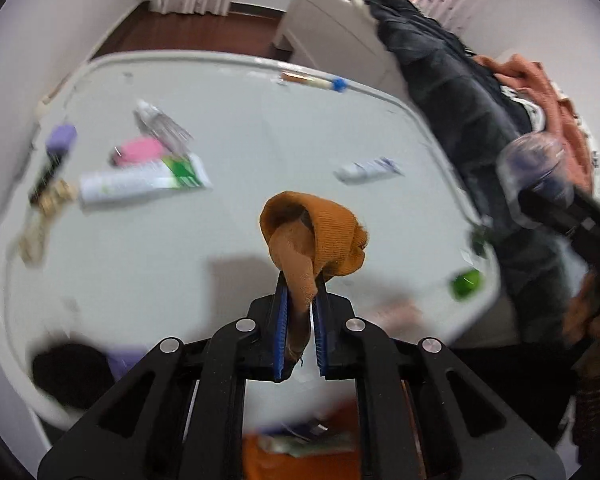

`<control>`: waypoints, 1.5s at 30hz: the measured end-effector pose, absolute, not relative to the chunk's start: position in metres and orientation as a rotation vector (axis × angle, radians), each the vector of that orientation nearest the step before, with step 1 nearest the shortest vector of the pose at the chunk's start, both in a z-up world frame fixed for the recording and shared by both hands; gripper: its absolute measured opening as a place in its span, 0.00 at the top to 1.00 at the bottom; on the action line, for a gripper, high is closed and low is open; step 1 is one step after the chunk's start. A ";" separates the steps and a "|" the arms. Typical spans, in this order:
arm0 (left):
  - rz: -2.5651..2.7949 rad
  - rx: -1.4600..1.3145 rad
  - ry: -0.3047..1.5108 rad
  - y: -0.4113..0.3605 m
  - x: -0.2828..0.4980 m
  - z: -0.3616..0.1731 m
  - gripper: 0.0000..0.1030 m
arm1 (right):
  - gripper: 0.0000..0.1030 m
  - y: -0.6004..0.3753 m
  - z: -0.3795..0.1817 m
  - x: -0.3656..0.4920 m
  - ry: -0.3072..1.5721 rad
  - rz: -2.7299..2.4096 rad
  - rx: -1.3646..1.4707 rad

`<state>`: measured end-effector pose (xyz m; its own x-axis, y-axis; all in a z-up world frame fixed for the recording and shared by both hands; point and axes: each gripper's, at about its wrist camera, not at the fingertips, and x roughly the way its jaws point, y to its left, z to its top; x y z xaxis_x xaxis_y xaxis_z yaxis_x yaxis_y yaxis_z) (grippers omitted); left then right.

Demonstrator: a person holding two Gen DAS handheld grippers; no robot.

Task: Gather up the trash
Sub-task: 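Drop the orange plush toy and clear cup into the orange bin, then grasp the clear spray bottle with the left tool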

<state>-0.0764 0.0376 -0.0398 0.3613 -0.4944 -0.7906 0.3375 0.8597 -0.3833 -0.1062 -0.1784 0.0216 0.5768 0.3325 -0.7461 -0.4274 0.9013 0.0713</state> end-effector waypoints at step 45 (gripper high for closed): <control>-0.085 -0.192 1.024 0.066 0.058 -0.042 0.27 | 0.09 -0.213 0.010 -0.074 0.799 0.278 0.113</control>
